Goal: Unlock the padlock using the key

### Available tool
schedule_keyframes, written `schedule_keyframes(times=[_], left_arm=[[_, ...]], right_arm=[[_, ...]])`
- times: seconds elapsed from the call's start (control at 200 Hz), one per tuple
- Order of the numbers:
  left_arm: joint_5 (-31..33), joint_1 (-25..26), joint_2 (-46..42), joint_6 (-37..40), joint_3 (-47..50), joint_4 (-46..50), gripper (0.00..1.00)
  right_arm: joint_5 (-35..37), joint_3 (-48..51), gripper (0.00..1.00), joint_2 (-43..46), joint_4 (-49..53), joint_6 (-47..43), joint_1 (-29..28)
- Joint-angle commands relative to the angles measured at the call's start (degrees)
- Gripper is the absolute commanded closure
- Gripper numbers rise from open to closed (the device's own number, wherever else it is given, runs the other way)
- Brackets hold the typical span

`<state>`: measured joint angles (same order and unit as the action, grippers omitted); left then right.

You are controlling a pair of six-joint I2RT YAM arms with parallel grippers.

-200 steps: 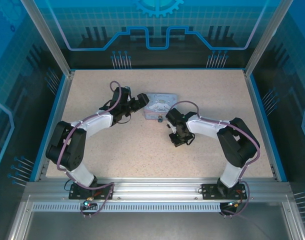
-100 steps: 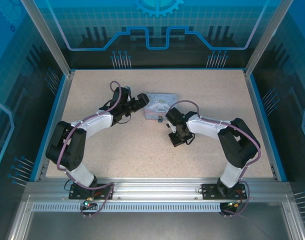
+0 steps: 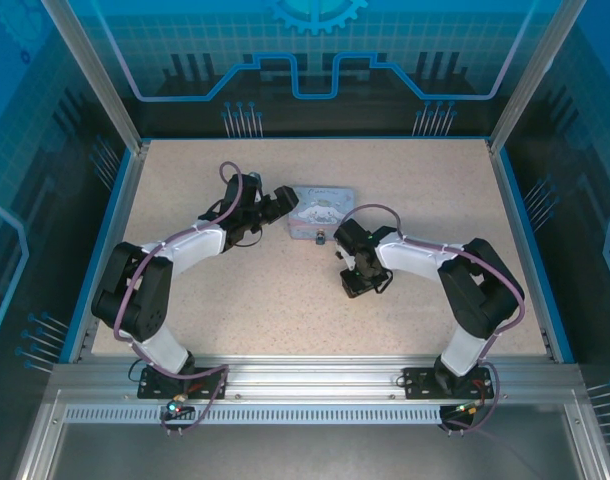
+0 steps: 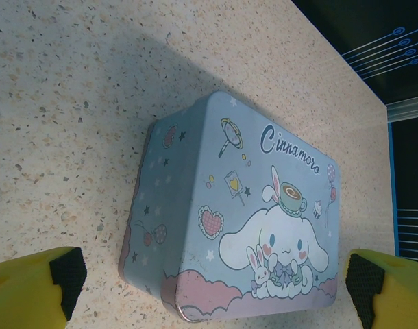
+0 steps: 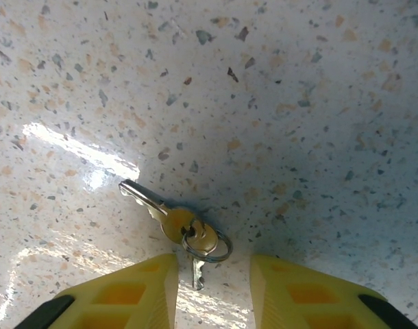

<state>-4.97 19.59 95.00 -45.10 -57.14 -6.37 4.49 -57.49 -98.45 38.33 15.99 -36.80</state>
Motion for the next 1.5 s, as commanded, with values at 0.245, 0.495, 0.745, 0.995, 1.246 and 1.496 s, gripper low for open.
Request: schedule_keyframes(times=[0.245,0.495,0.745,0.995,1.246,1.496], left_arm=[[-1.00,-0.41,0.63,-0.29,-0.60,-1.01,0.01],[-1.00,-0.40,0.80,-0.28,-0.77,-1.06,0.01],[-1.14,-0.43,1.07,-0.19,-0.95,-1.11,0.01],[-1.00,-0.43,0.89,-0.16,-0.77,-1.01,0.01],[-1.18,-0.43,0.80,-0.24,-0.78,-1.10,0.01],[-1.19,-0.43,0.66,-0.43,-0.60,-1.10,0.01]], right_arm=[[-0.15,-4.03,0.65,-2.57,1.16,-1.27,0.15],[-1.04,-2.99,0.65,-2.87,0.80,-1.22,-0.07],[-2.14,-2.82,0.66,-3.50,0.08,-0.87,-0.64],[-2.76,-3.41,0.81,-4.04,0.35,-1.29,-1.00],[-3.06,-2.93,0.98,-1.99,0.70,-1.31,-0.78],[-5.71,-3.06,0.83,-0.40,-0.08,-0.91,0.59]])
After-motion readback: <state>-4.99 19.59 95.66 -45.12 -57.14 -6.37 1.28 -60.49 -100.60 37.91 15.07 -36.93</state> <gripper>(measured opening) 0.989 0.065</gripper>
